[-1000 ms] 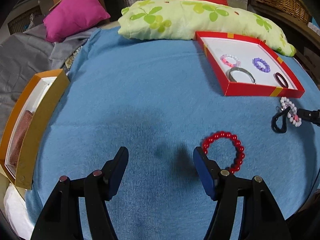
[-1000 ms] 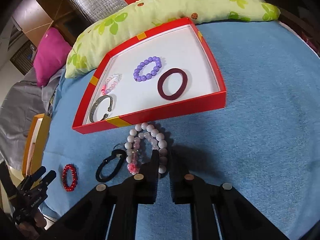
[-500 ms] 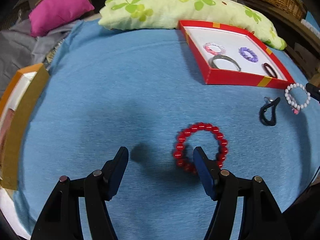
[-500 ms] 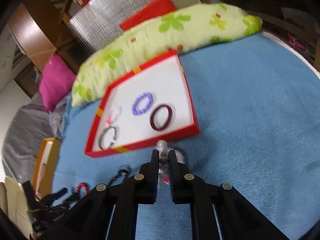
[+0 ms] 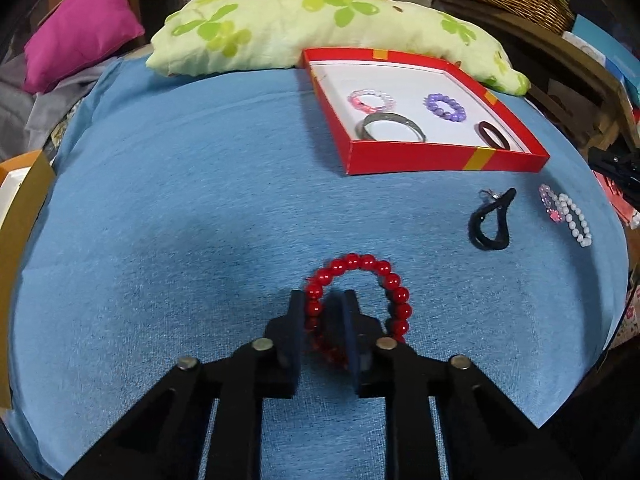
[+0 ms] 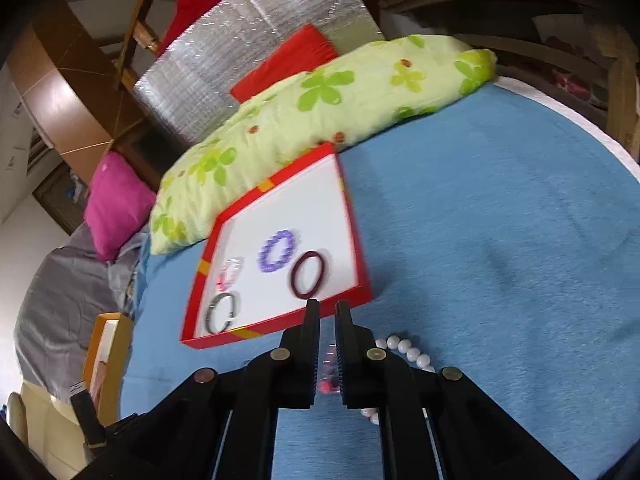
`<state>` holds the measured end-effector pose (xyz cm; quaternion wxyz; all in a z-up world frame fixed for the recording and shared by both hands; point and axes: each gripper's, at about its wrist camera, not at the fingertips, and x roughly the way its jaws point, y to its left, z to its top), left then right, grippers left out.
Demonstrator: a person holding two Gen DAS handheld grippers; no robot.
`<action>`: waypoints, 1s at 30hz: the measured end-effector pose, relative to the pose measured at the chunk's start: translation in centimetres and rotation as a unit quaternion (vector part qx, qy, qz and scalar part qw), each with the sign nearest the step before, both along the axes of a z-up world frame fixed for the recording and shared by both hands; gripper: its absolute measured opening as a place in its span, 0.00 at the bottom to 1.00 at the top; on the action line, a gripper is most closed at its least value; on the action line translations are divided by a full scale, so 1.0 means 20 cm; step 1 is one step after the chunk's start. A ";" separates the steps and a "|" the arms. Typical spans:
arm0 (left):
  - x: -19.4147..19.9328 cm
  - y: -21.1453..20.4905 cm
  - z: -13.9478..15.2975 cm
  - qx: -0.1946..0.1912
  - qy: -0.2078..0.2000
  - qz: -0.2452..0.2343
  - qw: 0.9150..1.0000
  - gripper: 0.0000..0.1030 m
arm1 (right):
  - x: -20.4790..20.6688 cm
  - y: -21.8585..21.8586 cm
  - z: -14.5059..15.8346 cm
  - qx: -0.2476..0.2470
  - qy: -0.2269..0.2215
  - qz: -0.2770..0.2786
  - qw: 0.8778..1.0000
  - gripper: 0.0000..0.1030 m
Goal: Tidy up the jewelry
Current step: 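Lift the red and white bead bracelets and carry both over the red tray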
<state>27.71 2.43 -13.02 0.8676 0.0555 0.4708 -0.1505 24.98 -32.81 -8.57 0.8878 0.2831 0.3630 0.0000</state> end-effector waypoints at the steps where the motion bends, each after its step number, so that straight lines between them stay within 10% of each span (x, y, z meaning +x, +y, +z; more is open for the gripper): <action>1: 0.00 0.00 0.00 -0.001 0.000 0.000 1.000 0.15 | 0.00 -0.02 -0.01 0.001 0.004 -0.003 1.000 0.08; 9: 0.02 0.00 0.05 0.015 -0.018 0.006 1.000 0.18 | 0.02 -0.08 -0.09 -0.023 0.078 0.020 0.996 0.19; 13: 0.01 0.02 0.05 0.037 -0.035 0.017 0.999 0.48 | 0.02 -0.09 -0.15 -0.056 0.114 0.032 0.991 0.57; 20: 0.04 0.00 -0.01 0.046 -0.019 0.017 0.999 0.45 | 0.02 -0.01 -0.26 -0.130 0.151 0.062 0.978 0.26; 22: 0.04 -0.01 -0.01 0.026 -0.012 0.004 1.000 0.19 | 0.02 0.04 -0.25 -0.185 0.145 0.068 0.970 0.10; 30: 0.00 -0.09 0.10 -0.001 -0.051 -0.013 0.999 0.09 | -0.06 0.03 -0.06 -0.196 0.057 0.024 0.979 0.10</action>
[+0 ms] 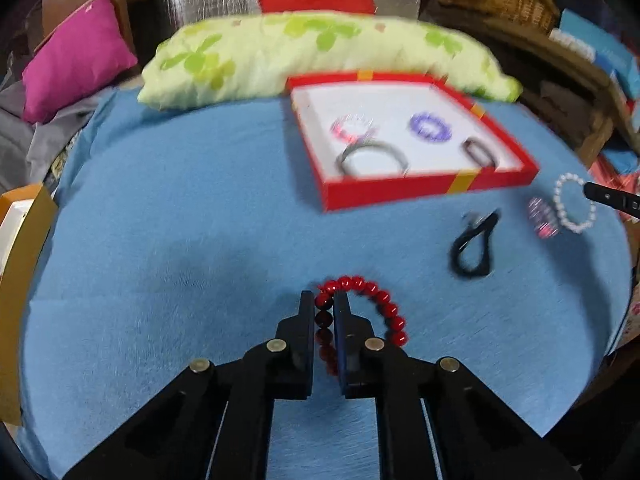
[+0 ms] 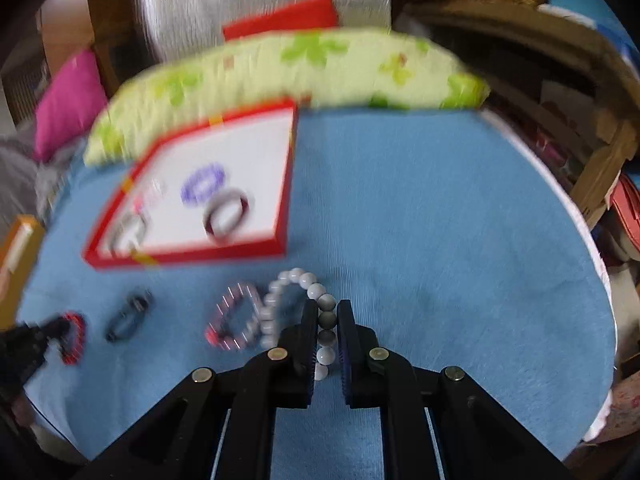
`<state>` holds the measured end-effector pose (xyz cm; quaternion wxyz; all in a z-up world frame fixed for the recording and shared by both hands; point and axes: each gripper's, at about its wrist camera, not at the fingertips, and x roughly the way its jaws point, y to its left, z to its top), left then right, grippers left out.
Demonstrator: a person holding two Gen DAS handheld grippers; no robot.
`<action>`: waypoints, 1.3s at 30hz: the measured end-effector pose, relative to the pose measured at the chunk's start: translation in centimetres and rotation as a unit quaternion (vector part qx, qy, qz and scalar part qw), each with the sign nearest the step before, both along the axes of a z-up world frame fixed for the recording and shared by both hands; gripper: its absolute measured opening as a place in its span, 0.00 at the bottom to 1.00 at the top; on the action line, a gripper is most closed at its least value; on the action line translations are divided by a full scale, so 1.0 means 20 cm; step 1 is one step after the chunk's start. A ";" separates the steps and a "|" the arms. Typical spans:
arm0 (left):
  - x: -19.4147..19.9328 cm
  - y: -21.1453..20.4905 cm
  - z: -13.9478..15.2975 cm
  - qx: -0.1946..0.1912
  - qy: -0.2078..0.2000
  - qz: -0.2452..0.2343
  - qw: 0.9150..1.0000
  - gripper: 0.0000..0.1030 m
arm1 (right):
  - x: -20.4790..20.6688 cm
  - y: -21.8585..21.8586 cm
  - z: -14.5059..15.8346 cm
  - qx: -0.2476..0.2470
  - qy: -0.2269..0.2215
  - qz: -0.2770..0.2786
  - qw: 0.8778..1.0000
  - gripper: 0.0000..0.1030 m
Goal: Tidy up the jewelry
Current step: 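Lift the red and white bead bracelets and carry both over the red tray, then lower both bracelets into the tray and open both tools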
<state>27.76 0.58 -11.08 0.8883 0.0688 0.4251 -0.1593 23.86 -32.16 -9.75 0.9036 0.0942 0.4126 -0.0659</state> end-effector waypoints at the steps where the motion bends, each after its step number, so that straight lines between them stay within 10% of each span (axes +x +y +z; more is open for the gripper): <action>1: -0.01 -0.01 0.03 -0.010 -0.011 -0.003 1.000 0.09 | -0.02 -0.01 0.03 0.007 -0.015 -0.004 1.000 0.10; 13: -0.04 -0.09 0.24 -0.073 -0.065 -0.020 0.995 0.09 | -0.05 0.04 0.21 0.096 -0.115 0.009 0.989 0.10; 39: 0.37 -0.55 0.24 -0.162 -0.010 -0.076 0.984 0.09 | 0.45 0.10 0.17 0.156 -0.119 0.022 0.980 0.10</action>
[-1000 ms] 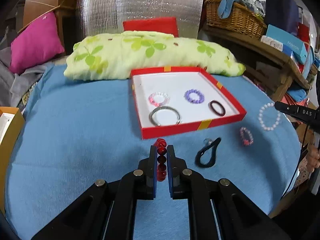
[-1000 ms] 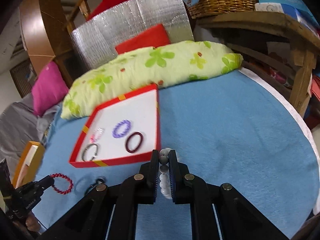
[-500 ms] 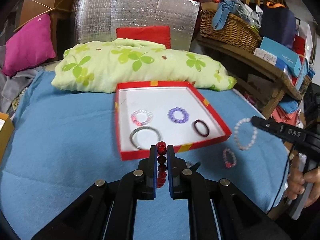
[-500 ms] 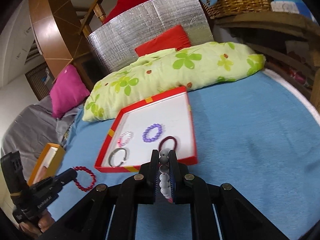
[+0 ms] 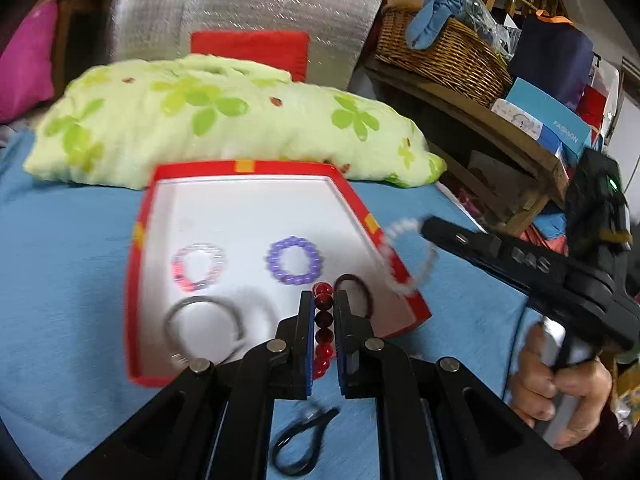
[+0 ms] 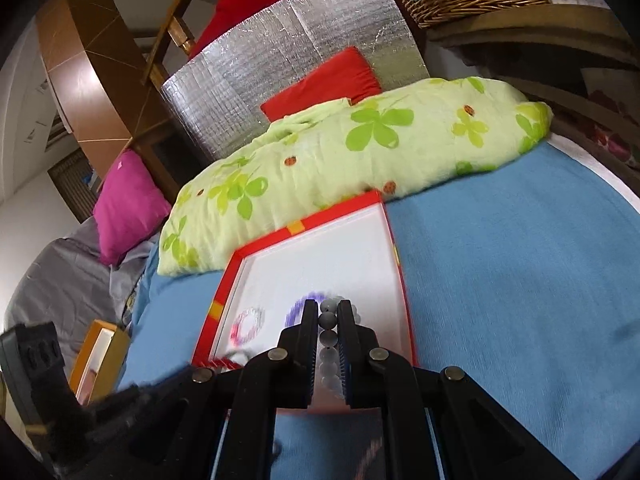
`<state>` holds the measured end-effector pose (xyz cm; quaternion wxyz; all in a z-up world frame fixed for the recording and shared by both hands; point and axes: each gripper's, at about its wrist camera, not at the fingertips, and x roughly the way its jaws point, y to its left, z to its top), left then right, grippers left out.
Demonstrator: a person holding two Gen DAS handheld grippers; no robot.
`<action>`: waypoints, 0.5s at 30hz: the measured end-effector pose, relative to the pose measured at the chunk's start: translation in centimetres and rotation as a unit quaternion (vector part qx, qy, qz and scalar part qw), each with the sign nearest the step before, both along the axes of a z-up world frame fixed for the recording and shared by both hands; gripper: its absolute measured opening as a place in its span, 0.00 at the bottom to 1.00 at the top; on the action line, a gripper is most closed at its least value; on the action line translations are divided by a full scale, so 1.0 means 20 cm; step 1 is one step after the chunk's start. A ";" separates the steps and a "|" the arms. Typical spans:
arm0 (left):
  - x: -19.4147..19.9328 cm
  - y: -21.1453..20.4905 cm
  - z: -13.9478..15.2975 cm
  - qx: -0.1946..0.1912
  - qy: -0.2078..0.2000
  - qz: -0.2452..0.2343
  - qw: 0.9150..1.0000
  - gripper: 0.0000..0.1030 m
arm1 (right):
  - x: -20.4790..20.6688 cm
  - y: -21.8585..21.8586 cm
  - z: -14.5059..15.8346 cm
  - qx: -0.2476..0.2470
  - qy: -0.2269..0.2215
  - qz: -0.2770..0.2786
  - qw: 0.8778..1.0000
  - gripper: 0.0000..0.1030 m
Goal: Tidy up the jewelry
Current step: 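Lower both bracelets into the tray and open both tools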
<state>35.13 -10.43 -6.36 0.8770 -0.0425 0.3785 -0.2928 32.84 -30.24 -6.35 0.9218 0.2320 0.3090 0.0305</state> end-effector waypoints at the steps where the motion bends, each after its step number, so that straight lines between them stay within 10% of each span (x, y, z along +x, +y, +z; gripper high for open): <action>1: 0.02 -0.02 -0.01 -0.002 0.004 -0.004 1.000 0.09 | 0.05 -0.01 -0.01 0.002 0.001 0.000 1.000 0.10; 15: 0.18 -0.11 -0.18 0.067 0.034 0.004 0.997 0.09 | 0.44 -0.05 -0.19 0.030 0.042 -0.023 0.998 0.10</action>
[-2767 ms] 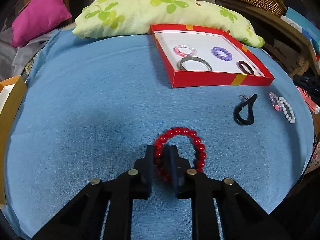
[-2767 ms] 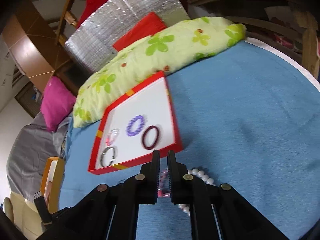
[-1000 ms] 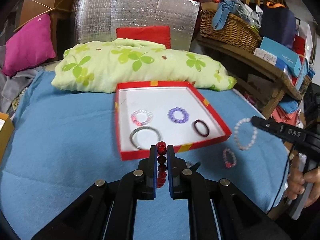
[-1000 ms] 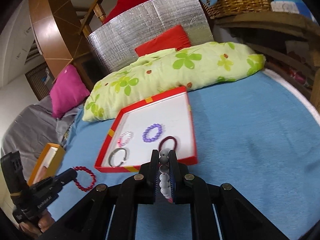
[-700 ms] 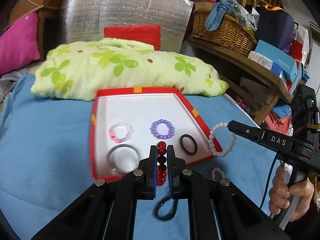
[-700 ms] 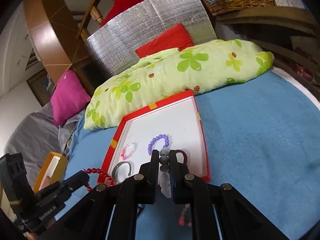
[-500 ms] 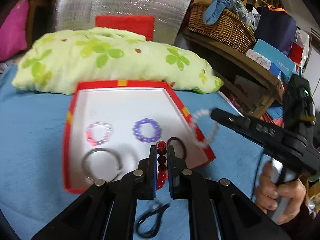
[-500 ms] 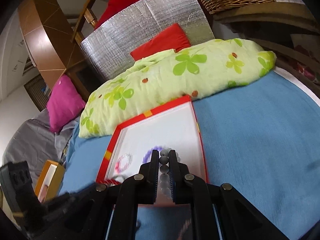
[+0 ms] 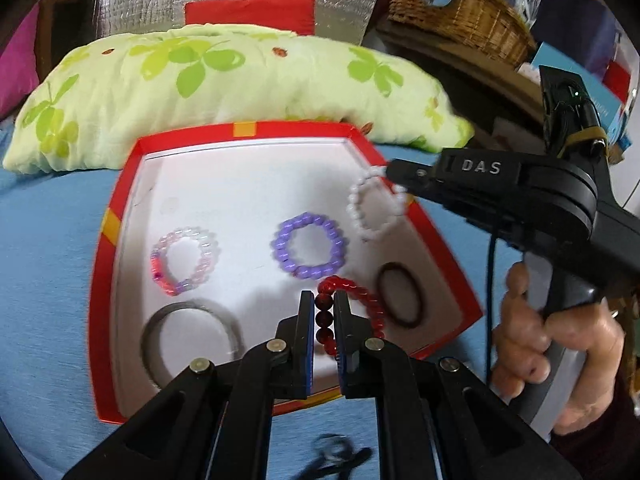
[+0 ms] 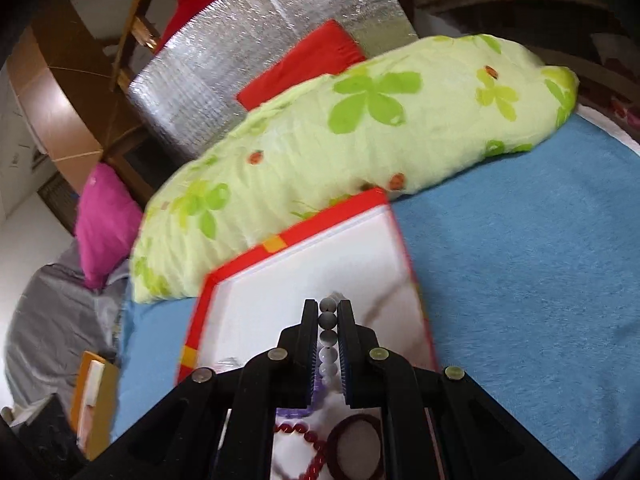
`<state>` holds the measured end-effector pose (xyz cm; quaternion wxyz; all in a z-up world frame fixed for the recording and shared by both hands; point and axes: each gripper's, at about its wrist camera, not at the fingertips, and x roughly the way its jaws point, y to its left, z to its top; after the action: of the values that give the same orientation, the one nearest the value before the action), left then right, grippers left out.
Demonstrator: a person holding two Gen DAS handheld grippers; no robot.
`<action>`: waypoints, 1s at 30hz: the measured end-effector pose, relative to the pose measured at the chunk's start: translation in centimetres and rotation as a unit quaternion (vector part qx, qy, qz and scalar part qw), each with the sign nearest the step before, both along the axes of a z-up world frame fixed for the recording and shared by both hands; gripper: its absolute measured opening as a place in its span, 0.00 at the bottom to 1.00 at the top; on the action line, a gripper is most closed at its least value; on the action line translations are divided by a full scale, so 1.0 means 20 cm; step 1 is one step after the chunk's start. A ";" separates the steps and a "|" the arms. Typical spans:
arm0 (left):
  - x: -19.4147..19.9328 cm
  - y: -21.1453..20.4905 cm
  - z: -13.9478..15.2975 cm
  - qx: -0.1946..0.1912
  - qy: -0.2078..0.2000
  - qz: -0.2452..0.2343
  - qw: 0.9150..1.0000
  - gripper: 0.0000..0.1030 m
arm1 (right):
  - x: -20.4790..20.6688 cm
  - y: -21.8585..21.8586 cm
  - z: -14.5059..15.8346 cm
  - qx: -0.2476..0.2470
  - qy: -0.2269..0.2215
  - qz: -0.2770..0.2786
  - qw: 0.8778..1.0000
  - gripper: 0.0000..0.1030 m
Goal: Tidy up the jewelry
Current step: 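Lower both bracelets into the tray and open both tools, then move both tools back toward the black hair clip and pink bracelet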
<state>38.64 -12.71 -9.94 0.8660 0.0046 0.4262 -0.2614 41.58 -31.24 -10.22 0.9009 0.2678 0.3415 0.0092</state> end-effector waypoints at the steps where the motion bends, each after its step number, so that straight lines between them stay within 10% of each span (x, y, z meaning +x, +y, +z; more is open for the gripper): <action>1: 0.00 0.01 -0.01 0.011 0.001 0.005 1.000 0.09 | 0.00 -0.01 -0.02 -0.004 0.007 -0.006 1.000 0.10; 5: -0.01 0.01 -0.02 0.040 -0.004 0.011 0.999 0.20 | 0.00 -0.05 -0.04 -0.005 0.021 -0.015 1.000 0.14; 7: -0.04 0.01 -0.01 0.051 -0.017 0.013 0.998 0.47 | -0.01 -0.05 -0.05 -0.007 0.028 -0.017 0.999 0.15; 11: -0.12 0.06 0.03 0.072 -0.051 0.017 0.996 0.53 | -0.07 -0.07 -0.03 -0.010 0.026 -0.012 1.000 0.55; 20: -0.27 0.36 0.09 0.098 -0.067 0.079 0.990 0.53 | -0.37 -0.15 0.17 -0.023 -0.026 -0.016 0.999 0.54; 30: -0.44 0.50 0.08 0.135 -0.063 0.107 0.983 0.60 | -0.67 -0.18 0.15 -0.033 0.020 -0.024 0.999 0.54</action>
<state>29.75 -2.76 -8.40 0.9056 0.0923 0.4001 -0.1061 28.09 -34.75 -7.22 0.9021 0.2458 0.3535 -0.0288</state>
